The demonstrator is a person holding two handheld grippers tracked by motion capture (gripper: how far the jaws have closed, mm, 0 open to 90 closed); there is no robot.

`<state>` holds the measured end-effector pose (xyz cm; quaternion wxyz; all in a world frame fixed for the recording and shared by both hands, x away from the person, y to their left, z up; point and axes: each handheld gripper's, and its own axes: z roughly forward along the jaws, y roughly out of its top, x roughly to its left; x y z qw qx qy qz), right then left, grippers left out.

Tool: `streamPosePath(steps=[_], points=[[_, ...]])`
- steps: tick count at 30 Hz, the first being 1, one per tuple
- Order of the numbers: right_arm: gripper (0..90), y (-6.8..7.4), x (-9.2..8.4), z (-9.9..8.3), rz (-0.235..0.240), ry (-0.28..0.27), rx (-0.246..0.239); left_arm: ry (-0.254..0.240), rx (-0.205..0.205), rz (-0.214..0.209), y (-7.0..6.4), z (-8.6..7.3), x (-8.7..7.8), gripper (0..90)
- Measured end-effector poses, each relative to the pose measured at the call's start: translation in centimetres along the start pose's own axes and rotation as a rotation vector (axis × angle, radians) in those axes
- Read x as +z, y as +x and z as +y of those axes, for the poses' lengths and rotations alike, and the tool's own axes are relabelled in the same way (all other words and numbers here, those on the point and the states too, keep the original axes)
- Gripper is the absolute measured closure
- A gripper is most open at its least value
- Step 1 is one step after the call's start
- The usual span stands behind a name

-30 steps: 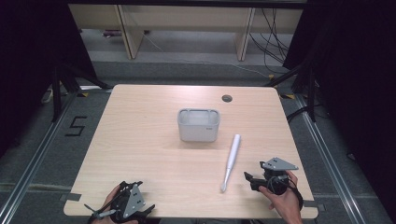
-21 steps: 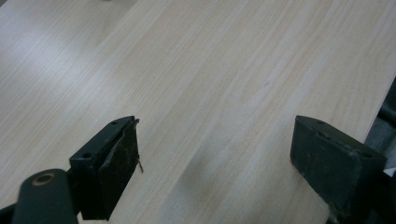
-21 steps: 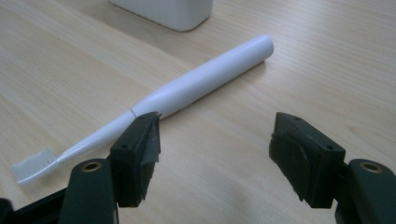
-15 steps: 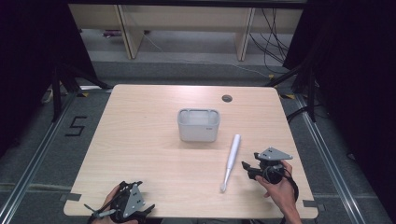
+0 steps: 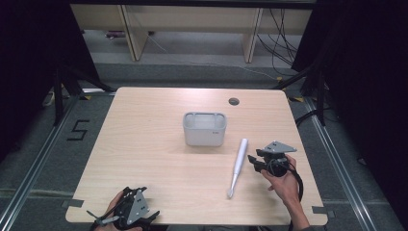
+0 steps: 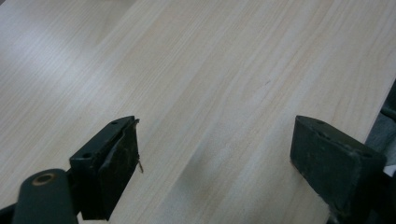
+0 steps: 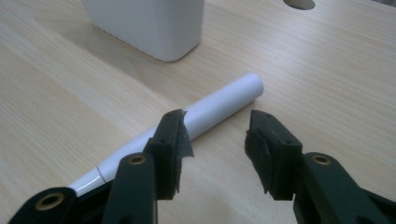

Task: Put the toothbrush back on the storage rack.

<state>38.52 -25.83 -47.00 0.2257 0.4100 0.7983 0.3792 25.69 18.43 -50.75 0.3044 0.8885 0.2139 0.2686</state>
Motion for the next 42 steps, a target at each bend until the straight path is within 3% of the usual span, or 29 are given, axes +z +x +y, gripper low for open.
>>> streamPosePath(steps=[2,3,4,5,8,9,10,13,16,17,19,20,21,24,25,28,30,33,42], points=[[65.2,0.0,0.2,0.3,0.001,-0.010,0.037,-0.012,-0.011,-0.018,0.0,0.0,-0.1,14.9],[68.4,-0.2,0.2,0.5,0.003,-0.015,0.020,-0.009,-0.011,-0.010,0.0,0.1,-0.1,14.9],[71.4,-0.1,0.4,0.6,0.011,-0.019,0.039,-0.013,-0.014,-0.009,-0.1,0.1,0.0,15.0],[74.7,-0.2,0.5,0.8,0.004,-0.028,0.013,0.000,0.001,-0.015,0.0,0.1,-0.1,15.0],[81.9,-0.2,0.9,1.1,0.010,-0.049,0.023,-0.008,-0.010,-0.004,-0.1,0.0,0.0,14.9],[83.5,-0.3,1.2,1.2,0.019,-0.046,0.017,0.002,0.006,-0.025,0.1,0.0,-0.1,15.0],[85.2,-0.2,1.5,1.3,0.027,-0.026,0.020,0.001,0.002,0.000,0.0,0.0,-0.1,15.0],[89.8,-0.2,2.2,1.8,0.024,-0.023,-0.014,-0.002,-0.001,-0.025,0.0,0.1,-0.1,14.9],[90.0,0.0,3.1,2.4,0.030,-0.009,-0.005,0.003,0.006,-0.022,-0.1,0.1,-0.1,15.0],[90.0,-0.2,3.5,2.5,0.023,-0.014,-0.041,0.006,0.008,-0.020,0.0,0.1,-0.1,14.9],[90.0,0.0,4.0,2.7,0.028,0.006,-0.008,-0.002,-0.007,-0.025,0.0,0.1,-0.1,14.9],[90.0,-0.1,4.3,2.8,0.030,0.008,-0.027,0.002,-0.008,-0.029,0.0,0.1,-0.1,14.9],[90.0,-0.1,4.7,2.9,0.027,0.010,-0.030,-0.002,0.002,-0.007,-0.1,0.1,-0.1,15.0],[90.0,-0.1,5.5,3.2,0.028,0.024,-0.044,0.003,0.005,-0.017,-0.1,0.1,-0.1,15.0],[90.0,0.0,5.8,3.3,0.035,0.037,-0.025,-0.007,-0.009,-0.020,-0.1,0.0,0.0,15.0],[90.0,-0.2,6.6,3.4,0.029,0.056,-0.054,-0.013,-0.014,-0.031,-0.1,0.1,-0.1,15.0],[90.0,-0.1,6.8,3.5,0.034,0.076,-0.025,0.002,0.004,-0.031,0.1,0.1,-0.2,15.0],[90.0,-0.5,7.4,3.6,0.030,0.074,-0.042,0.003,0.006,-0.024,0.0,0.1,-0.1,14.9],[90.0,-0.9,8.6,3.6,0.019,0.115,-0.028,0.003,0.008,-0.022,0.0,0.1,-0.2,14.9]])
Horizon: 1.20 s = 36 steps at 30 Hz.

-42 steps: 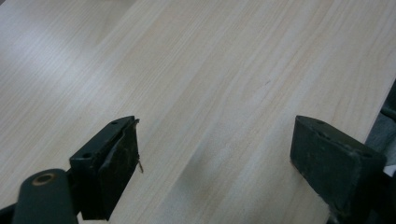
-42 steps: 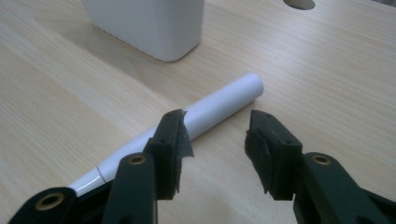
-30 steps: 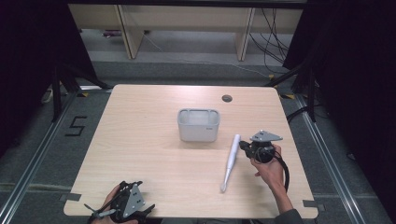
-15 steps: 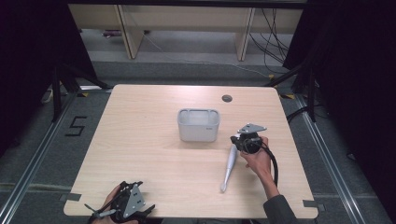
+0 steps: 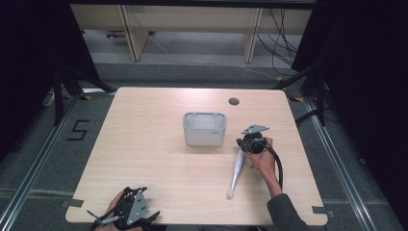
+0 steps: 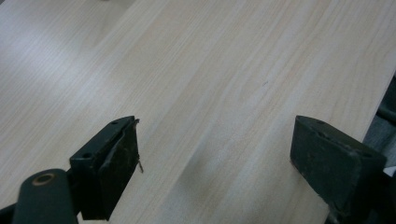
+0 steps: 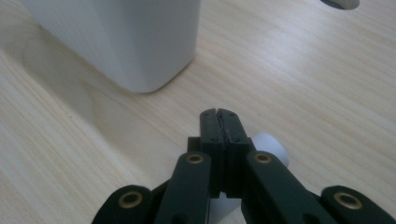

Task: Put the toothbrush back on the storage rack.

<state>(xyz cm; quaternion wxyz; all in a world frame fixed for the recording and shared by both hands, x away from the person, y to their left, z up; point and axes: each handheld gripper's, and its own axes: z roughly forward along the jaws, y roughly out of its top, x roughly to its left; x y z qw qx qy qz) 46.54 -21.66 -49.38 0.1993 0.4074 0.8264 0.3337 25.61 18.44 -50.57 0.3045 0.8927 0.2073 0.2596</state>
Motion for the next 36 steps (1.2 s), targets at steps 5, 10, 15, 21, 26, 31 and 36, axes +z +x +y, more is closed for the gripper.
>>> streamPosePath(steps=[5,10,15,21,26,31,36], points=[[90.0,-0.1,-0.1,-0.1,-0.011,0.011,-0.011,-0.001,-0.002,0.000,0.0,0.0,0.0,15.0],[90.0,-0.2,-0.4,-0.3,-0.008,0.028,0.006,-0.001,-0.003,0.000,0.0,0.0,0.0,15.0],[90.0,-0.5,-0.8,-0.9,-0.009,0.046,-0.020,-0.014,-0.020,-0.006,0.0,0.0,0.0,14.9],[90.0,-0.3,-1.4,-1.3,0.006,0.058,-0.005,-0.014,-0.021,-0.006,0.0,0.0,0.0,15.0],[90.0,0.1,-1.7,-1.5,0.003,0.065,-0.021,0.004,-0.002,-0.010,0.1,0.0,-0.2,15.0],[90.0,0.2,-2.4,-1.8,0.012,0.061,-0.026,0.002,-0.001,-0.009,0.1,0.0,-0.1,14.9],[90.0,0.3,-3.0,-2.2,0.011,0.064,-0.032,-0.015,-0.019,0.004,0.0,0.0,0.0,15.0]])
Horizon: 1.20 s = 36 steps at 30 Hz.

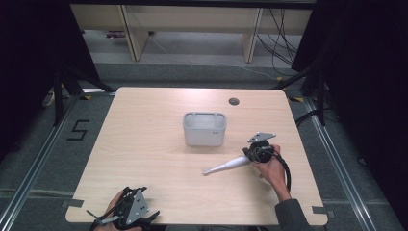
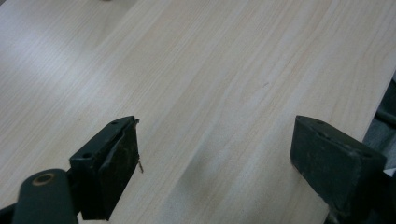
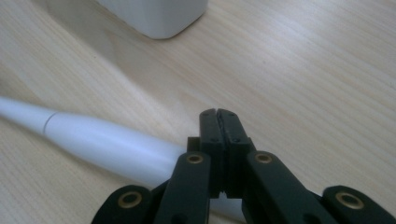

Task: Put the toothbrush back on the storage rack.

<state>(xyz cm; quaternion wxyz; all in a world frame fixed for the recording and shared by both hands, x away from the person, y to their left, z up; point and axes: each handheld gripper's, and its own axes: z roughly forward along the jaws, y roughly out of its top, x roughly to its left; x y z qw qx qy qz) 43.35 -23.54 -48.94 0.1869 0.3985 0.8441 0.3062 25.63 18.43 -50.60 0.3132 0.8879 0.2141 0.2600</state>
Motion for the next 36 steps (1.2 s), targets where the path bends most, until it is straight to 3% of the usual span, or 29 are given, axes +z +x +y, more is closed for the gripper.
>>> streamPosePath(steps=[3,7,10,11,12,13,15,17,18,19,21,22,25,27,30,31,33,34,35,36], points=[[90.0,0.1,-0.3,-0.2,0.006,0.005,0.016,0.015,0.017,-0.013,0.1,0.0,-0.2,15.0],[89.7,0.4,-0.5,-0.6,0.012,-0.003,0.022,0.012,0.010,-0.012,0.1,0.1,-0.1,15.0],[89.7,0.5,-0.7,-0.6,0.019,0.004,-0.006,0.018,0.019,-0.016,0.1,0.1,-0.2,14.9],[89.7,0.7,-0.6,-0.6,0.019,-0.010,0.013,0.017,0.017,-0.014,0.1,0.1,-0.2,15.0],[89.7,0.7,-0.7,-0.6,0.020,0.004,-0.008,0.015,0.017,-0.015,0.1,0.1,-0.2,14.9],[89.7,0.8,-0.7,-0.6,0.019,0.003,-0.012,0.002,0.000,-0.007,0.0,0.0,-0.1,14.9],[89.7,1.0,-0.8,-0.7,0.026,0.010,0.017,0.015,0.017,-0.015,0.1,0.0,-0.2,15.0],[89.7,0.9,-0.7,-0.8,0.025,0.004,-0.007,0.016,0.018,-0.015,0.2,0.0,-0.2,15.0],[89.6,1.1,-0.8,-0.8,0.029,0.007,0.009,0.015,0.017,-0.015,0.1,0.0,-0.2,15.0],[89.7,1.0,-0.9,-0.8,0.025,0.000,-0.017,0.014,0.016,-0.016,0.1,0.0,-0.2,15.0],[89.6,1.3,-0.9,-1.0,0.018,-0.017,-0.009,0.006,0.010,-0.008,0.1,0.0,-0.1,15.0],[89.6,1.3,-1.2,-0.9,0.034,0.008,-0.015,0.006,0.009,-0.006,0.1,0.0,-0.1,15.0],[89.5,1.8,-1.4,-1.2,0.036,0.008,-0.004,0.008,0.014,-0.008,0.1,0.0,-0.2,15.0],[89.2,1.9,-1.6,-1.3,0.029,0.012,-0.033,0.005,0.011,0.002,0.1,0.0,-0.1,14.9],[89.2,2.2,-1.7,-1.5,0.037,0.009,-0.030,0.001,0.006,-0.007,0.1,0.0,-0.1,15.0],[89.2,2.5,-1.8,-1.7,0.035,0.000,-0.009,0.001,0.006,-0.008,0.1,0.0,-0.1,15.0],[89.3,2.9,-2.2,-1.9,0.045,0.009,-0.031,0.010,0.015,-0.016,0.2,0.1,-0.2,14.9],[89.2,3.0,-2.2,-1.9,0.049,0.005,-0.027,0.012,0.015,-0.016,0.2,0.1,-0.2,15.0],[89.2,3.6,-2.4,-2.0,0.060,0.018,0.013,0.007,0.014,0.001,0.1,0.0,-0.2,15.0],[89.2,3.4,-2.5,-2.1,0.051,0.018,-0.033,0.010,0.014,-0.005,0.1,0.0,-0.2,15.0]])
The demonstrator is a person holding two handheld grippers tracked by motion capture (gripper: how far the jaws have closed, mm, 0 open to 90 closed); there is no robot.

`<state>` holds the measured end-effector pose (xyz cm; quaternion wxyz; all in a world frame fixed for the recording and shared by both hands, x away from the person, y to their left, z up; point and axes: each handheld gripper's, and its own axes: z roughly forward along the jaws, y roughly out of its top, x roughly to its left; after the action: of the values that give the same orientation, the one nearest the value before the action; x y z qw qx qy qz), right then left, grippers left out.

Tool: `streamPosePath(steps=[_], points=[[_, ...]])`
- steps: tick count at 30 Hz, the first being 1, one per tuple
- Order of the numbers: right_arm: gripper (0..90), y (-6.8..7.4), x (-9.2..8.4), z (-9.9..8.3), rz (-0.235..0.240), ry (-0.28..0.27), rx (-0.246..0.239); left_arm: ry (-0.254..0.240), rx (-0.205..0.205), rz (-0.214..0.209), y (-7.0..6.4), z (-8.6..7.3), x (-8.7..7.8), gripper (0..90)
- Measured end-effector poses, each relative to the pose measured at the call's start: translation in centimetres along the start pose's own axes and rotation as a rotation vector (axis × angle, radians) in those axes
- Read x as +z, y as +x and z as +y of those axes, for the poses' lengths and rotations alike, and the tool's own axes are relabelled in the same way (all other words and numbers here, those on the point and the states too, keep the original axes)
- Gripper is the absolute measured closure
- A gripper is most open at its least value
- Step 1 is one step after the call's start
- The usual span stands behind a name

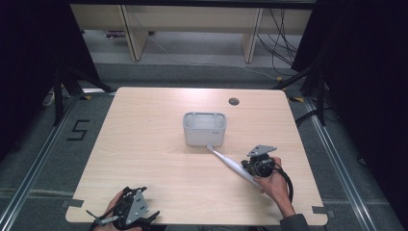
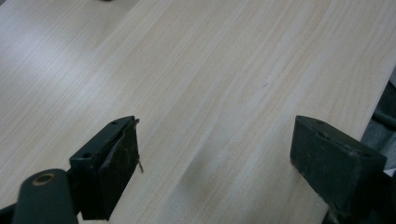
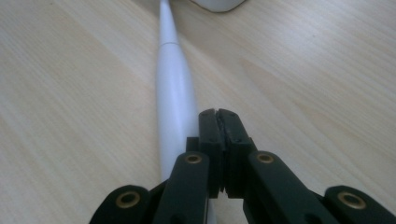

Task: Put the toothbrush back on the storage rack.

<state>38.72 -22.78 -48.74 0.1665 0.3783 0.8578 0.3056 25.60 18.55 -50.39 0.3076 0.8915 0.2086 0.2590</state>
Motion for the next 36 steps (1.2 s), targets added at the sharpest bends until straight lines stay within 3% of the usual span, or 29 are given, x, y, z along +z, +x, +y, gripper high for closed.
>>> streamPosePath(steps=[4,5,6,14,15,16,19,22,23,24,25,26,27,30,32,33,34,35,36], points=[[89.0,0.6,-0.2,-0.3,0.010,0.008,-0.005,-0.001,-0.001,-0.002,0.0,0.0,0.0,15.0],[89.0,0.8,-0.2,-0.4,0.008,-0.007,0.013,-0.001,0.000,-0.002,0.0,0.0,0.0,14.9],[89.0,0.8,-0.4,-0.4,0.016,0.011,0.004,0.000,0.000,-0.001,0.0,0.0,0.0,15.0],[89.0,1.7,-0.7,-0.9,0.023,-0.009,0.003,-0.002,-0.004,-0.001,0.0,0.0,0.0,14.9],[88.9,1.9,-0.8,-1.1,0.025,-0.013,-0.014,-0.001,-0.004,-0.002,0.0,0.0,0.0,15.0],[88.9,2.1,-1.1,-1.0,0.040,0.022,0.010,-0.001,-0.004,-0.002,0.0,0.0,0.0,14.9],[88.8,2.5,-1.4,-1.2,0.049,0.024,0.017,-0.002,-0.002,-0.002,0.0,0.0,0.0,15.0],[88.5,2.7,-1.3,-1.4,0.048,0.010,0.011,-0.002,-0.002,-0.003,0.0,0.0,0.0,15.0],[88.4,2.7,-1.2,-1.4,0.052,-0.003,-0.029,-0.001,-0.001,-0.002,0.0,0.0,0.0,15.0],[88.4,2.7,-1.2,-1.4,0.052,-0.003,-0.029,-0.001,-0.001,-0.002,0.0,0.0,0.0,15.0],[88.0,3.3,-1.8,-1.4,0.064,0.055,0.051,-0.002,-0.007,-0.002,0.0,0.0,0.0,15.0],[87.4,3.2,-1.8,-1.4,0.062,0.050,0.044,-0.003,-0.006,-0.002,0.0,0.0,0.0,14.9],[86.5,2.8,-1.4,-1.5,0.048,0.001,-0.021,-0.003,-0.006,-0.002,0.0,0.0,0.0,14.9],[84.0,2.7,-1.8,-1.5,0.045,0.006,0.030,-0.003,-0.006,-0.003,0.0,0.0,0.0,14.9],[81.3,2.3,-2.3,-1.3,0.046,-0.006,0.038,-0.004,-0.007,-0.003,0.0,0.0,0.0,15.0],[80.1,2.2,-2.5,-1.2,0.049,-0.004,0.078,-0.002,-0.007,-0.002,0.0,0.0,0.0,15.0],[78.7,1.7,-2.8,-1.0,0.048,-0.005,0.049,-0.002,-0.008,-0.001,0.0,0.0,0.0,14.9],[77.1,1.6,-3.1,-0.8,0.045,-0.007,0.087,-0.002,-0.008,-0.001,0.0,0.0,0.0,15.0],[75.5,1.4,-3.1,-0.8,0.033,-0.031,0.087,-0.003,-0.003,-0.003,0.0,0.0,0.0,14.9]])
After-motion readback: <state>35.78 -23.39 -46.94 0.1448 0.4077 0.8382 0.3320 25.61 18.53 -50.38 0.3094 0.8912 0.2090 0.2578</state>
